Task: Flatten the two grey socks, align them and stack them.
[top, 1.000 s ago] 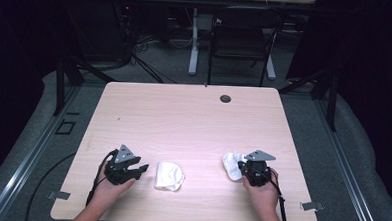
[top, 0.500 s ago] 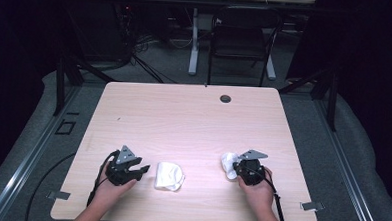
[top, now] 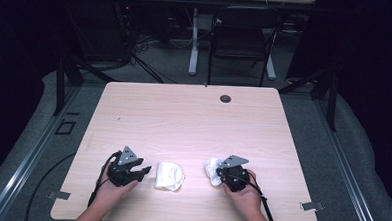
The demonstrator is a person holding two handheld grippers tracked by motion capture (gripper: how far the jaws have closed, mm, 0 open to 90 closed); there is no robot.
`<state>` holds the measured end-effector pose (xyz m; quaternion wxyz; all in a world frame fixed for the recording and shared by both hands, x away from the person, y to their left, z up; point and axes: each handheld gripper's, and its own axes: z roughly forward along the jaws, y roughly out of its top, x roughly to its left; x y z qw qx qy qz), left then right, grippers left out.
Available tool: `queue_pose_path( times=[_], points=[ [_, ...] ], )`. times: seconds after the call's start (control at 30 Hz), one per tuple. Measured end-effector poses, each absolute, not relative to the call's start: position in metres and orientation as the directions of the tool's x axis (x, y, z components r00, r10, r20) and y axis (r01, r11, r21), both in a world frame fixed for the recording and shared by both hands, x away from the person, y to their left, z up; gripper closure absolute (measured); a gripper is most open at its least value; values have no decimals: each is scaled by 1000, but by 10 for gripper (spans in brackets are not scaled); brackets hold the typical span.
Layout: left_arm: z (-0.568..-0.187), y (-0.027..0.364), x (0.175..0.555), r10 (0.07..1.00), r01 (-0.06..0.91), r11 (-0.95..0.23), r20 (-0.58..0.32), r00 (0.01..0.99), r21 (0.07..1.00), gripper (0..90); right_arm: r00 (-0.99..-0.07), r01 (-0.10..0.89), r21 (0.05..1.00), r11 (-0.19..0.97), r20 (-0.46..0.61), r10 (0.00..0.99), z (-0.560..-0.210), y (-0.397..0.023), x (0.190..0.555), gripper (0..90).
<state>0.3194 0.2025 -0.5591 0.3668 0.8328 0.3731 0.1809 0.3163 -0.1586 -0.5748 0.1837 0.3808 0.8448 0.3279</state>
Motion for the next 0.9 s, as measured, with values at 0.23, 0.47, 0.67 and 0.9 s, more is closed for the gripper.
queue_pose_path(
  times=[0.23, 0.47, 0.67, 0.9],
  points=[
    [-560, 199, 318, 747, 488, -460, 27, 664, 742, 549, -663, 516, 694, 503, -48, 747, -575, -153, 313, 900],
    [-558, 196, 315, 743, 482, -444, 11, 669, 755, 550, -659, 505, 719, 478, -37, 752, -569, -156, 311, 841],
    [-552, 185, 310, 731, 471, -437, -3, 682, 766, 550, -640, 483, 770, 418, -15, 768, -558, -158, 303, 740],
    [-542, 161, 304, 698, 449, -443, -17, 716, 776, 561, -625, 483, 793, 371, 15, 781, -557, -161, 302, 701]
  ],
)
